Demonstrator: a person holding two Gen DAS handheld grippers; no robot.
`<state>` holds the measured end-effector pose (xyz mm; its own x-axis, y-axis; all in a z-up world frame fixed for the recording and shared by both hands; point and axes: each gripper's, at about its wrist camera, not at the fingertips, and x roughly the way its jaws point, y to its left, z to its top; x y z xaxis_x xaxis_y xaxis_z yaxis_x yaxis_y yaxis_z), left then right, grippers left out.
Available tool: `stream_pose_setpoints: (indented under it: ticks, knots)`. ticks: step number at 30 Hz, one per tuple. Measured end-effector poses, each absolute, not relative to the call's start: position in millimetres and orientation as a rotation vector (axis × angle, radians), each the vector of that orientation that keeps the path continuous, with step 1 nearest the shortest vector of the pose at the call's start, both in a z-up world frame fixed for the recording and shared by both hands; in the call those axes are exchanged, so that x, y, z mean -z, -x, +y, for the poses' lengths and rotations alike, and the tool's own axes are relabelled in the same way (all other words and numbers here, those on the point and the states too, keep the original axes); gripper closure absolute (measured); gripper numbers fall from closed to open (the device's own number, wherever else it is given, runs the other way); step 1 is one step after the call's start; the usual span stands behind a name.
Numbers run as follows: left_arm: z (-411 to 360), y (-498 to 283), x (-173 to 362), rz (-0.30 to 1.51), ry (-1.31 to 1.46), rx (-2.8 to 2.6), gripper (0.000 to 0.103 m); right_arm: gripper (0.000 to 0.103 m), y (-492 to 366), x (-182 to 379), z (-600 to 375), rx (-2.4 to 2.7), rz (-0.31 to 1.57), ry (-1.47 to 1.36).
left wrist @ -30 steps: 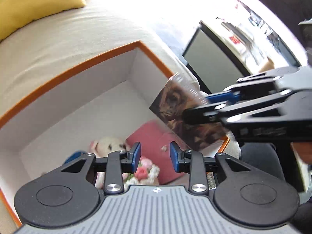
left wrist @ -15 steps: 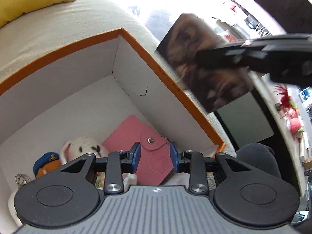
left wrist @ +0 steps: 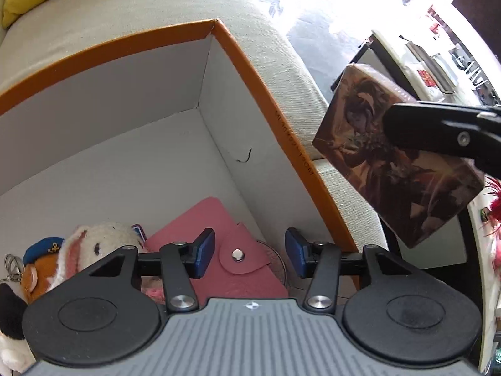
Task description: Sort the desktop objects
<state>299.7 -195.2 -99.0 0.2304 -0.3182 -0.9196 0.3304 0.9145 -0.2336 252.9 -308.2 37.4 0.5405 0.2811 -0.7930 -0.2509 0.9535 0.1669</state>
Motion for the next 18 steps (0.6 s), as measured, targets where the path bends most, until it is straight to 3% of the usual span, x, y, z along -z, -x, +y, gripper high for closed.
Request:
stream_pose_setpoints:
  ticks: [13,16,18]
  knots:
    - [-183.8,-292.1,109.9,1.254,-0.090,0.373,0.036,0.079,-254.5,-31.6,-312.2,-0.341,0.962,-0.091]
    - [-176.8,-291.9,107.4,1.261,-0.094,0.362,0.049,0.079,-252.8,-37.7,-311.5,-0.363,0.945,-0.110]
    - [-172.3,-292.0,106.2,1.263,-0.114,0.338,0.072,0.079,-251.2,-43.4,-307.5,-0.382,0.926,-0.106]
